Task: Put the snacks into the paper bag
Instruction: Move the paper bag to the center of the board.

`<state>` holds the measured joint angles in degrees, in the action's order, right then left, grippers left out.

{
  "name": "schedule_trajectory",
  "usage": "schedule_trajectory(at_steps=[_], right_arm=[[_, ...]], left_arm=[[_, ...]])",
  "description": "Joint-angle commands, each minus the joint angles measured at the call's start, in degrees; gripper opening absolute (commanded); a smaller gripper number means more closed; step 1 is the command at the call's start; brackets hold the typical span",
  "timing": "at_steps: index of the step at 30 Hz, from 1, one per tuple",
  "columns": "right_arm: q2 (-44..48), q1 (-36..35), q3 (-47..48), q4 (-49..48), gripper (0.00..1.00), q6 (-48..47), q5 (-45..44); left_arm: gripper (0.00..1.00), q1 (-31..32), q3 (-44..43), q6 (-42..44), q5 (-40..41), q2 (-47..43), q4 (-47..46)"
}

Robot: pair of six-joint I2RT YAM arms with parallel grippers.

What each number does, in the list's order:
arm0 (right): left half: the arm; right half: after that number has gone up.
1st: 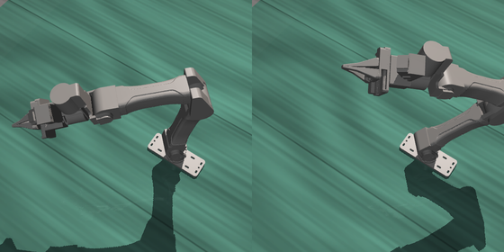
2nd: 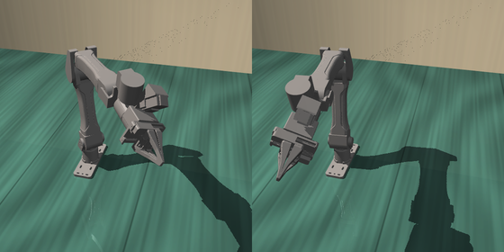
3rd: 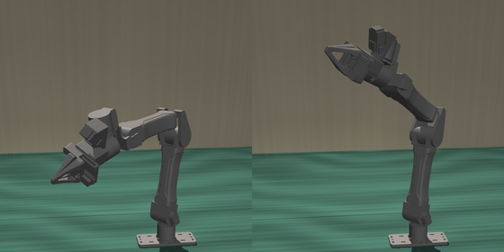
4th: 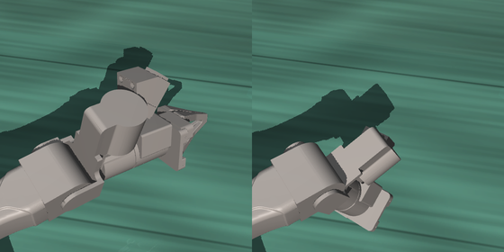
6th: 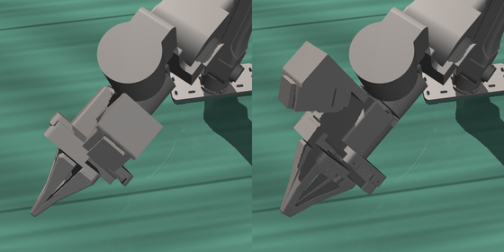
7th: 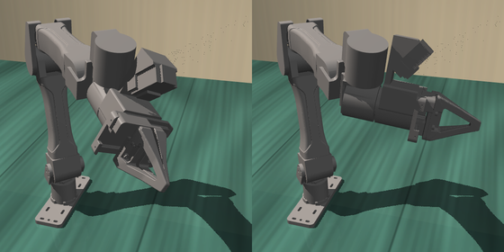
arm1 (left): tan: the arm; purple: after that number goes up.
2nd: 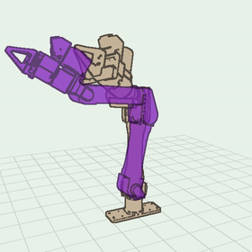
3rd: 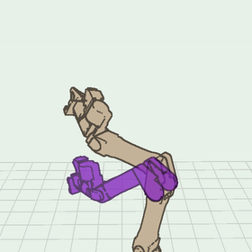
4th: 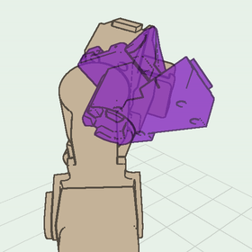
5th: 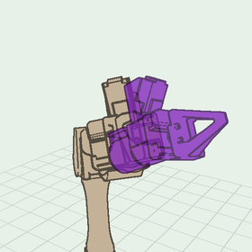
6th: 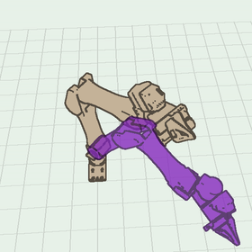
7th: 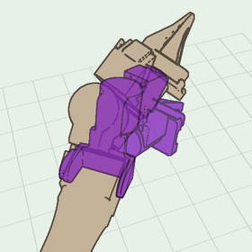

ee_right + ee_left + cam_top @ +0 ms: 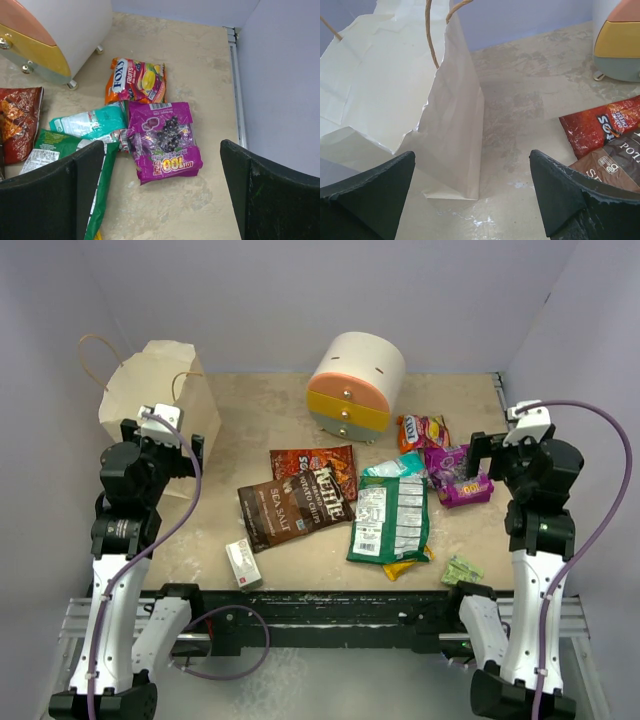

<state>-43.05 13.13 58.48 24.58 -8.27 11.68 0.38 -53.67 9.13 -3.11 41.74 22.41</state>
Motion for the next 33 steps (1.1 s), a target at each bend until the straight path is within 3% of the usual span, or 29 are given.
schedule_trajectory(at_steps=[1,21,33], right_arm=[[-0.25,0.82,3.33,-1.57,1.0,-1.34,3.55],[-3.09,1.55,6.09,-1.89,1.0,-3.01,7.3],[-4.9,1.58,5.46,-1.75,1.0,-4.56,11.05]], left_arm=[[0.99,-0.38,-0.21,1.42,-2.38,-0.8,-0.83],[0.99,-0.63,-2.97,3.21,-3.0,-0.75,0.56],[0.99,-0.74,-28.55,8.42,-0.77,13.51,19.53]])
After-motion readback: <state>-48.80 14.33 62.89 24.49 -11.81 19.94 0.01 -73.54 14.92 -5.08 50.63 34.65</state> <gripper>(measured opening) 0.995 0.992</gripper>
